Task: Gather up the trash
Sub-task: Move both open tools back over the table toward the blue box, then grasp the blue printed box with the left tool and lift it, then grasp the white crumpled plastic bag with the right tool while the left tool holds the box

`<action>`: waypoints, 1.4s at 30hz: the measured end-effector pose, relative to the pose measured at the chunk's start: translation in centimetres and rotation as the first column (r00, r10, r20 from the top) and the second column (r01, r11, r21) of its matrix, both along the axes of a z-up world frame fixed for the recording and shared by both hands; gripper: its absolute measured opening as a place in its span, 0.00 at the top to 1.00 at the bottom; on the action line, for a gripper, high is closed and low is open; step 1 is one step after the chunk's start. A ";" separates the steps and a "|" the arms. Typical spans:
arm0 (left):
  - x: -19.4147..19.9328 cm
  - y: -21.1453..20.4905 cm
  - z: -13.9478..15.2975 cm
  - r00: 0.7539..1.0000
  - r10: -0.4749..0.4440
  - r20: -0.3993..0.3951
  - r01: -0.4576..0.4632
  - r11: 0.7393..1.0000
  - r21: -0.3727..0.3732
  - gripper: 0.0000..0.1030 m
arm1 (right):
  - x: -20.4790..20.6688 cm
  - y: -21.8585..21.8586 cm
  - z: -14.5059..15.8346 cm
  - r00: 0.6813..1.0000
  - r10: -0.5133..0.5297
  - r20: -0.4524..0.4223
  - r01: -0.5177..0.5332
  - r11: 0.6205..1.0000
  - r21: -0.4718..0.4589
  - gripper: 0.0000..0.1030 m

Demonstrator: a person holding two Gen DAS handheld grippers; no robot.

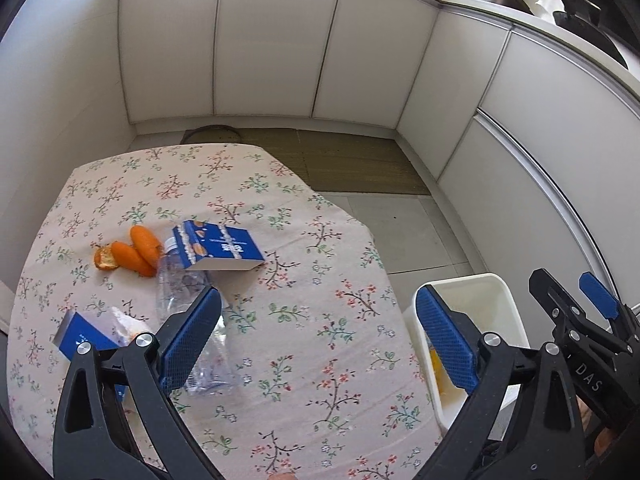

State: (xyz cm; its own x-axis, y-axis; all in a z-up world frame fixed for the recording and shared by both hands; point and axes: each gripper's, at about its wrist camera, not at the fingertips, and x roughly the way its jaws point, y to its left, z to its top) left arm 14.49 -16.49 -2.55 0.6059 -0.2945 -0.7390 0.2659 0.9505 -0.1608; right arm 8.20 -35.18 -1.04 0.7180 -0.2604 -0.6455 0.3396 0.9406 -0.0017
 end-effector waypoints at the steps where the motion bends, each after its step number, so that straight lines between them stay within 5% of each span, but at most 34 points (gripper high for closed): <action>1: 0.1 0.7 0.0 1.000 0.014 -0.001 -0.014 1.000 0.004 0.09 | 0.4 0.7 -0.1 1.000 0.013 -0.001 -0.013 1.000 0.003 0.09; 9: 1.3 7.3 -0.9 0.986 0.160 -0.038 -0.159 0.987 0.028 0.09 | 3.2 6.3 -0.9 0.993 0.116 -0.015 -0.116 0.993 0.021 0.09; 14: 1.9 11.9 -2.2 0.952 0.294 -0.091 -0.290 0.956 0.052 0.09 | 4.4 9.5 -1.6 0.985 0.173 -0.026 -0.172 0.985 0.021 0.09; 21: 2.8 18.9 -5.9 0.797 0.551 -0.245 -0.551 0.831 0.078 0.07 | 5.5 11.9 -2.5 0.976 0.212 -0.053 -0.211 0.977 0.030 0.09; 26: 3.5 20.6 -8.6 0.708 0.608 -0.360 -0.627 0.775 0.077 0.07 | 6.0 12.7 -3.3 0.971 0.226 -0.076 -0.224 0.974 0.030 0.09; 29: 4.0 20.7 -10.5 0.675 0.606 -0.422 -0.639 0.765 0.076 0.08 | 6.3 12.8 -3.7 0.968 0.233 -0.091 -0.231 0.972 0.035 0.09; 34: 4.3 20.6 -12.1 0.679 0.565 -0.468 -0.620 0.783 0.046 0.22 | 7.0 13.4 -4.3 0.957 0.267 -0.116 -0.261 0.963 0.066 0.09; 36: 4.1 20.8 -11.6 0.705 0.546 -0.452 -0.600 0.799 0.029 0.40 | 7.5 14.1 -4.7 0.944 0.302 -0.133 -0.293 0.953 0.083 0.09; 42: 3.0 21.9 -9.7 0.758 0.509 -0.408 -0.560 0.829 -0.006 0.47 | 8.7 18.4 -6.7 0.848 0.489 -0.204 -0.467 0.871 0.149 0.09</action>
